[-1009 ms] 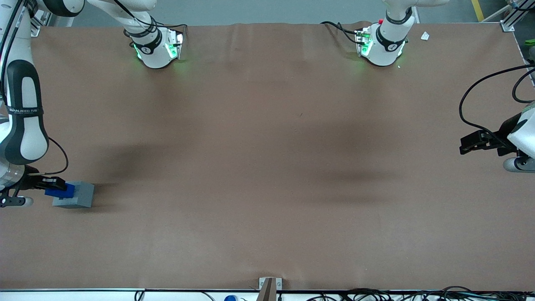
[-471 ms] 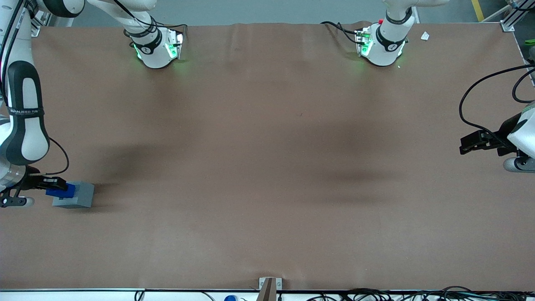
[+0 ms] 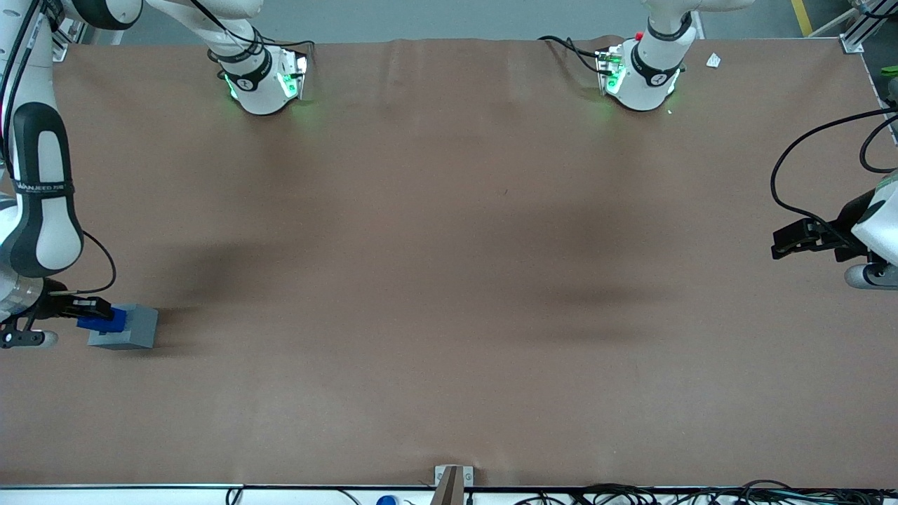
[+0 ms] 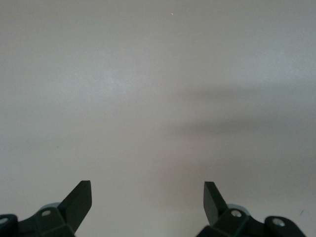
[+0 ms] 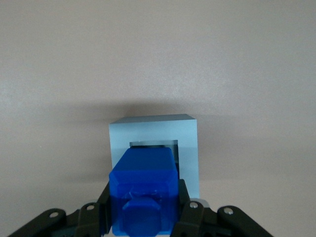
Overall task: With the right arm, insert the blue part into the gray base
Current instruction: 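Lower the blue block into the gray base recess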
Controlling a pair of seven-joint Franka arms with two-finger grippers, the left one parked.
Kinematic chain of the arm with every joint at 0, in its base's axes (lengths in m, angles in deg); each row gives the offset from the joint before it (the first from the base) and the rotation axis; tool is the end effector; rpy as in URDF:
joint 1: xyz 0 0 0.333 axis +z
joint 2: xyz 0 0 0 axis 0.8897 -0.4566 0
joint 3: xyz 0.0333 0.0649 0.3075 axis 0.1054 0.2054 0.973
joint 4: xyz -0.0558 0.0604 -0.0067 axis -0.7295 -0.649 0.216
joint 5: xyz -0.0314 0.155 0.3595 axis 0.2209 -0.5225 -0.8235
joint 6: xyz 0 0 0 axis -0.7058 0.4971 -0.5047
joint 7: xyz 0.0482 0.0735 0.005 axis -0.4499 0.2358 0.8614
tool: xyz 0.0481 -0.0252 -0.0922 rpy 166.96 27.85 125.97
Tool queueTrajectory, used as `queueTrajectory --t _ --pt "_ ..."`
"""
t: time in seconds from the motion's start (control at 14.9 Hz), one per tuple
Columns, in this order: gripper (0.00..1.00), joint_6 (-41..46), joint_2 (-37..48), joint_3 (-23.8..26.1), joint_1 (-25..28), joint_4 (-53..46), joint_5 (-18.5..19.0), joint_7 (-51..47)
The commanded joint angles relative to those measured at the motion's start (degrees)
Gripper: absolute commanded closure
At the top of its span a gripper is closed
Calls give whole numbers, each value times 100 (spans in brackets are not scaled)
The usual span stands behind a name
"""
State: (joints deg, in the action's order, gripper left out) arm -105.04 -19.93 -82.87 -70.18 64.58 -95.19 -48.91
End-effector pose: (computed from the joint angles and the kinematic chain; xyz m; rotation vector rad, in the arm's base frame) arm 0.6568 -0.2209 0.2986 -3.1409 -0.0008 -0.0540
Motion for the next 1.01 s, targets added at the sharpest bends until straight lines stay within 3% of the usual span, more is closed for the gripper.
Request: queueTrajectory --t 0.0,0.94 --pt "84 9 -65 43 -92 -115 -119 132" --pt "84 -97 -153 43 -127 -132 -137 255"
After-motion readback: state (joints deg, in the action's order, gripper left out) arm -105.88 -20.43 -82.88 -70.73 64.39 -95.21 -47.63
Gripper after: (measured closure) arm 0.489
